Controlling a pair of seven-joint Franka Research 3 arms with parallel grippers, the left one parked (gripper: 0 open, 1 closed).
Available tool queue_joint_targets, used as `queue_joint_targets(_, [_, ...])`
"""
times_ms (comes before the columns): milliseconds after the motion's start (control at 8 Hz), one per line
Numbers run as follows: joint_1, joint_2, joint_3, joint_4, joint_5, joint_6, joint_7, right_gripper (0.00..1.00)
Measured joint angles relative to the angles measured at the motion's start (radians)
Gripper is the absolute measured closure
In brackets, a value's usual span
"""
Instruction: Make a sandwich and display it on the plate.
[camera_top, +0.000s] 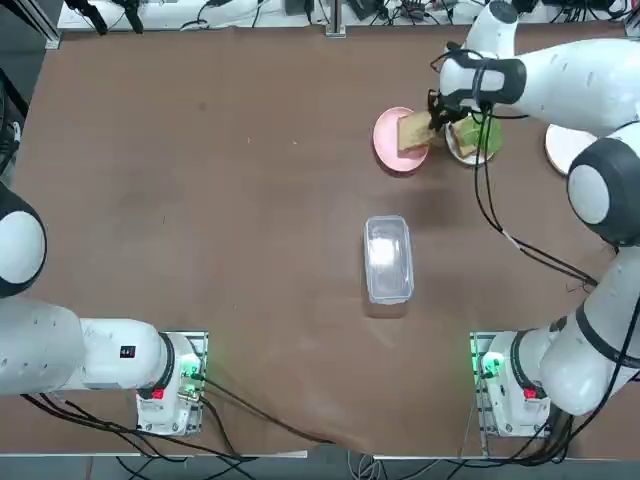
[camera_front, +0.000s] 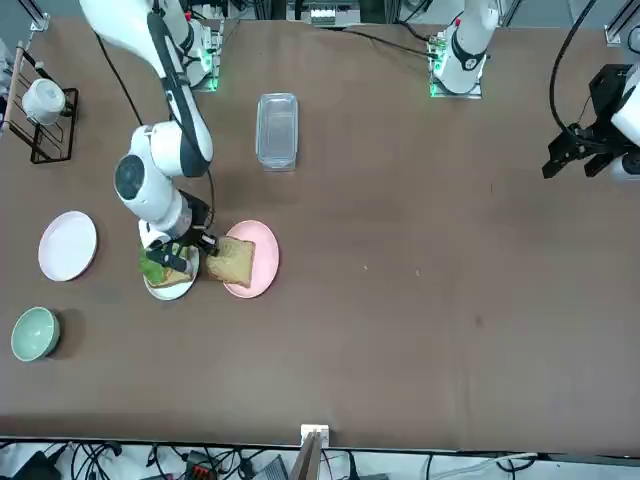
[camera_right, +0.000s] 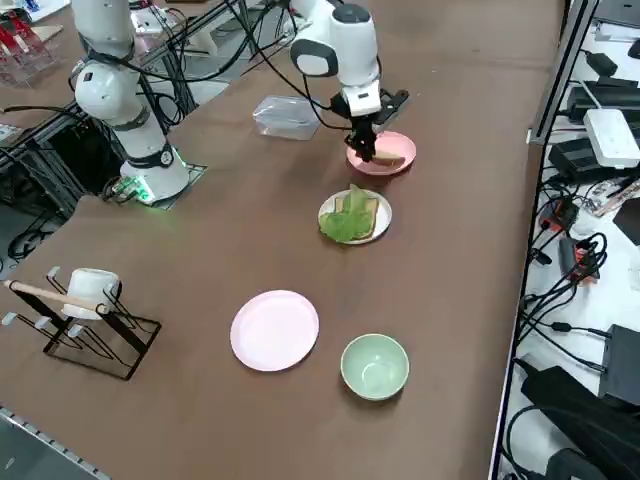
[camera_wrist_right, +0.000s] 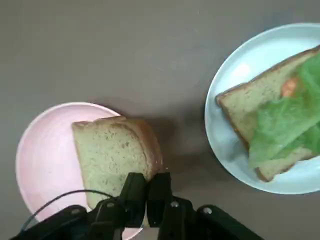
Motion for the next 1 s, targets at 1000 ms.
queue_joint_targets(1000, [-0.067,-0.073,-0.217,0.212,-0.003,-0.364,-0.258,0.94])
